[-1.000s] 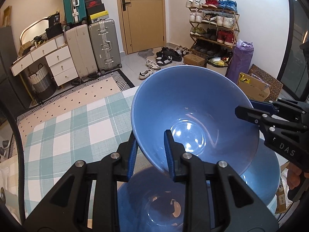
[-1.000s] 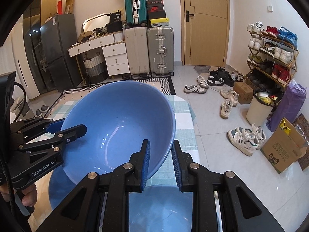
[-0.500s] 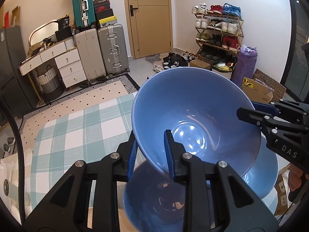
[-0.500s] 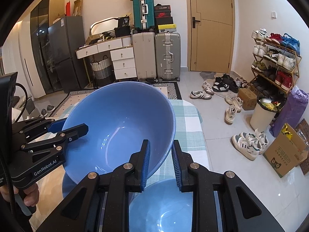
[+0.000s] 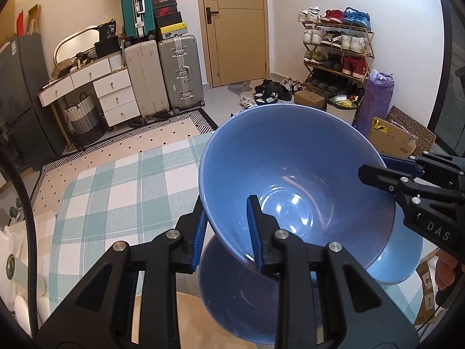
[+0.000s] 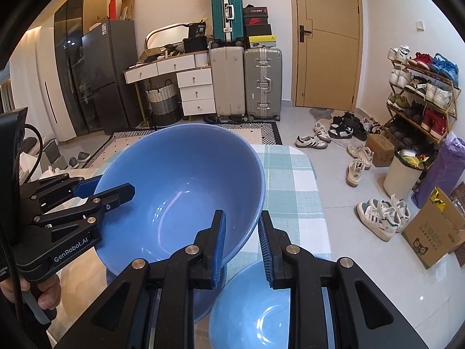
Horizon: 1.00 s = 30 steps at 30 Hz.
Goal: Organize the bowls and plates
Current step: 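Lift and carry the blue bowl with the left tool while the right tool carries its bowl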
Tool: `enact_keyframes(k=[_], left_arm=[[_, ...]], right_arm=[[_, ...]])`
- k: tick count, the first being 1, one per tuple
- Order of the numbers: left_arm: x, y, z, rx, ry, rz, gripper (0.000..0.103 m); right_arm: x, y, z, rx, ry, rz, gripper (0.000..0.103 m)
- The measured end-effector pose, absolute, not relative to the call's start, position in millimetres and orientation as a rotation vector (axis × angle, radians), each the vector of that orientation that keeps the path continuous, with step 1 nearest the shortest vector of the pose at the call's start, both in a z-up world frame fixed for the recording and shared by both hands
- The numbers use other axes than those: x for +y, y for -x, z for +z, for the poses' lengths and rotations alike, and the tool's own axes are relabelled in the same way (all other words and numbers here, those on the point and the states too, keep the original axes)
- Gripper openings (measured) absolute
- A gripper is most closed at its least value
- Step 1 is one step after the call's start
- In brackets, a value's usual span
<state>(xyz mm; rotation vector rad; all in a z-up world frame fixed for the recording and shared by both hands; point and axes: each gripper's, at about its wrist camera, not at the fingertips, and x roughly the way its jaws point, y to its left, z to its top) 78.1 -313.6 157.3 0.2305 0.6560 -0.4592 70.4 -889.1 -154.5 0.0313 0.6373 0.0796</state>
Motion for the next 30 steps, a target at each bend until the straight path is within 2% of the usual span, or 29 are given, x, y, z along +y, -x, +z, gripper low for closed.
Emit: enact_keyframes(k=[30], left_arm=[[-284.7, -99.5, 94.2, 0.733, -0.216, -0.434, 0.024]], right_arm=[[-862.6, -61.5, -192.0, 0.703, -0.033, 0.123, 0.023]])
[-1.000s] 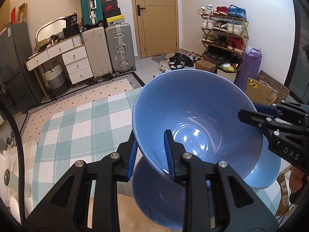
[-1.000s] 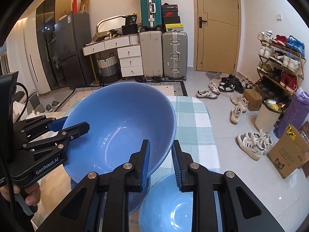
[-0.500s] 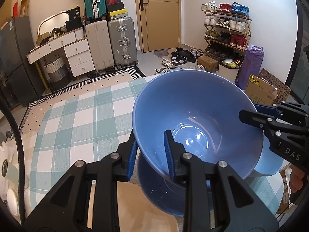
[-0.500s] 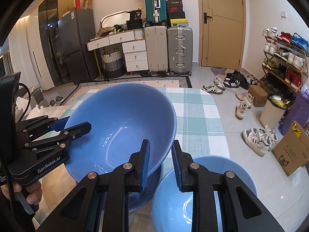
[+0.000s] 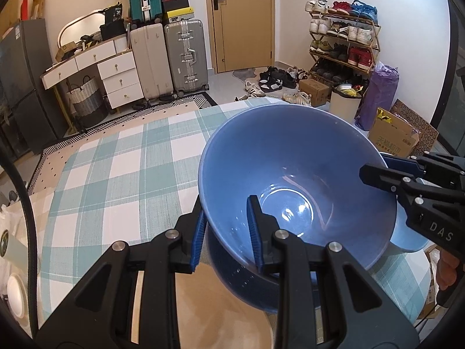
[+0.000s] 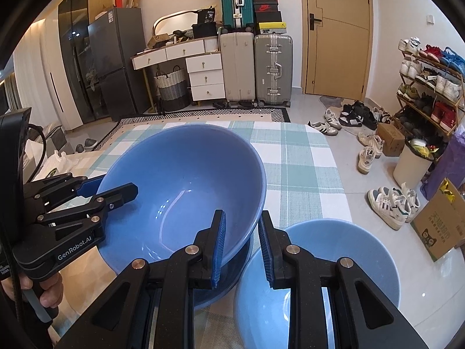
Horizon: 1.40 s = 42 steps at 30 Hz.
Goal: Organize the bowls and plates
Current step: 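Lift and carry the blue bowl with the left tool while the right tool carries its bowl, then lower the blue bowl with the left tool while the right tool lowers its bowl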
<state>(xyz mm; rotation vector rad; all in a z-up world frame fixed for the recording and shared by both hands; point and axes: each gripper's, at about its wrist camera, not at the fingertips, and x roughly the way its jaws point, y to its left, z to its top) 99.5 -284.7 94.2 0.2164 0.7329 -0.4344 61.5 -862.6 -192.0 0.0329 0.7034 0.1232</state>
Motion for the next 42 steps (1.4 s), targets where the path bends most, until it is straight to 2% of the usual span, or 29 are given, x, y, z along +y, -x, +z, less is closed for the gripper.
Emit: enact_keyframes(k=[26, 42], left_arm=[[-281.6, -108.3, 43.7, 0.779, -0.274, -0.407, 0.024], [-286.3, -113.2, 33.1, 0.776, -0.320, -0.386, 0.025]], right_arm=[[-850.3, -56.5, -228.5, 0.757, 0.018, 0.108, 0.024], [-835.6, -59.8, -234.7, 0.754, 0.088, 0.083, 0.027]])
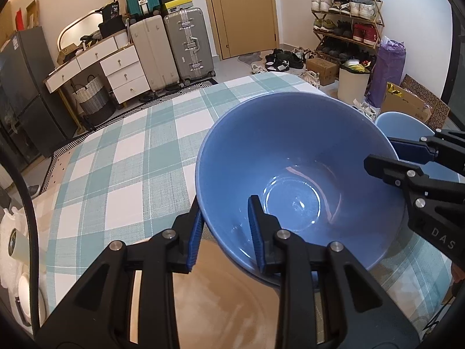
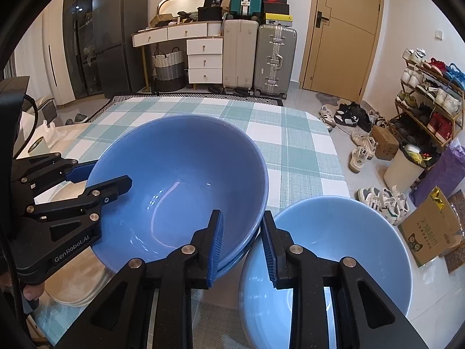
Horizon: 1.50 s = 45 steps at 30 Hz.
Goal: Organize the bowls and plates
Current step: 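Lower the blue bowl with the left tool while the right tool lowers its bowl, then open the left tool off the bowl rim while the right tool releases its bowl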
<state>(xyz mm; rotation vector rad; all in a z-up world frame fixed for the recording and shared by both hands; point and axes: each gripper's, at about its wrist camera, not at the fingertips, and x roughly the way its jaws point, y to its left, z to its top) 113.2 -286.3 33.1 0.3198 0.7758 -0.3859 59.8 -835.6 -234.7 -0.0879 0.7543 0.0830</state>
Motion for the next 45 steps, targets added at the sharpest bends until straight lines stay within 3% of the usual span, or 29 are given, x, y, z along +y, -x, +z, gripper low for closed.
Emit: enact_keyframes(k=[24, 30, 33, 37, 38, 39, 41, 45], left_arm=[[-276.4, -129.9, 18.0, 0.849, -0.265, -0.411, 0.031], [-270.4, -132.3, 18.6, 0.871, -0.222, -0.436, 0.037], [-269.7, -130.1, 21.6, 0.869, -0.203, -0.453, 0.048], [-270.2, -125.7, 27.3, 0.848, -0.195, -0.458, 0.073], [-269.7, -123.4, 29.1, 0.844, -0.190, -0.461, 0.076], [-269.4, -121.9, 31.0, 0.842, -0.184, -0.466, 0.076], [-269.8, -118.9, 34.2, 0.843, -0.179, -0.476, 0.076], [-272.2, -112.8, 38.9, 0.832, -0.182, -0.473, 0.078]], right_arm=[[-836.7, -69.6, -237.9, 0.747, 0.125, 0.077, 0.027], [-838.9, -70.0, -238.7, 0.756, 0.115, 0.091, 0.032], [-840.5, -69.6, -238.8, 0.764, 0.099, 0.105, 0.044], [-841.6, -66.8, -238.6, 0.763, 0.094, 0.106, 0.053], [-842.6, -66.0, -238.0, 0.762, 0.091, 0.105, 0.059], [-844.0, -64.7, -237.0, 0.758, 0.084, 0.106, 0.064], [-847.9, -59.4, -233.4, 0.736, 0.059, 0.115, 0.086], [-855.6, -48.8, -221.8, 0.691, 0.034, 0.116, 0.088]])
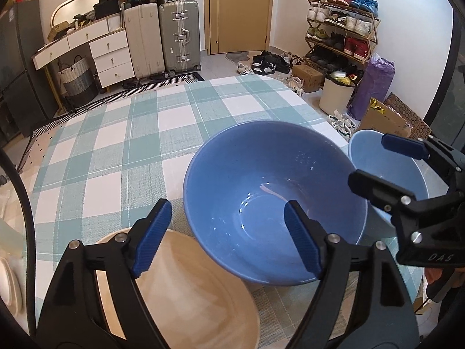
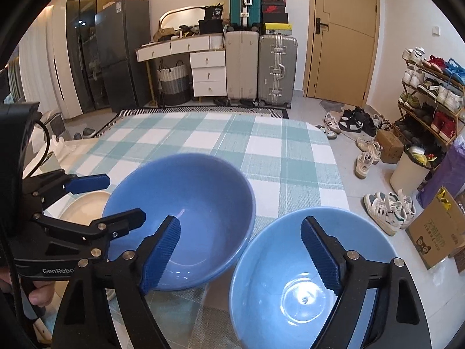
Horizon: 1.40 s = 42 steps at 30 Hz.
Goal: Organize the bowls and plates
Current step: 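Open the left tool off the bowl rim while the right tool releases its bowl, then move both tools back toward the rim of the lighter blue bowl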
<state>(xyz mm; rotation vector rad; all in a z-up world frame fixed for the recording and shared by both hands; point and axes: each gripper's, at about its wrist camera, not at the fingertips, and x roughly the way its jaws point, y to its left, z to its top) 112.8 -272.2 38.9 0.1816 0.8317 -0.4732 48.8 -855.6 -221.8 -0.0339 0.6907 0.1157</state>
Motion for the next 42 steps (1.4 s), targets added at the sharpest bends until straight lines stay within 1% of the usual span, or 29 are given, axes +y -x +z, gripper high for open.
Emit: enact_keyframes(k=[2, 4, 9, 10, 12, 13, 26, 42], left_arm=[[-274.6, -109.7, 40.8, 0.827, -0.181, -0.481, 0.080], [-277.8, -107.0, 42.2, 0.825, -0.184, -0.489, 0.080], [-286.1, -99.0, 44.0, 0.835, -0.192, -0.506, 0.081], [-287.3, -97.0, 44.7, 0.835, -0.192, -0.512, 0.082], [-289.9, -91.9, 47.0, 0.820, -0.196, -0.515, 0.092], [-291.0, -88.8, 48.8, 0.809, -0.197, -0.514, 0.100], [-317.8, -50.2, 66.9, 0.769, -0.235, -0.569, 0.101], [-358.4, -19.0, 64.6, 0.816, -0.248, -0.689, 0.100]], right_arm=[[-860.7, -43.8, -216.9, 0.677, 0.027, 0.101, 0.095], [-865.8, -39.7, -213.1, 0.664, 0.025, 0.091, 0.098], [-880.8, -29.1, -206.7, 0.650, 0.013, 0.057, 0.099], [-883.7, -27.2, -205.7, 0.650, 0.008, 0.054, 0.099], [-890.1, -22.3, -204.2, 0.649, -0.001, 0.045, 0.100], [-892.9, -20.0, -203.6, 0.648, -0.002, 0.039, 0.100], [-932.6, 17.5, -192.4, 0.621, -0.035, -0.031, 0.100], [-975.1, 41.7, -188.7, 0.630, -0.073, -0.094, 0.100]])
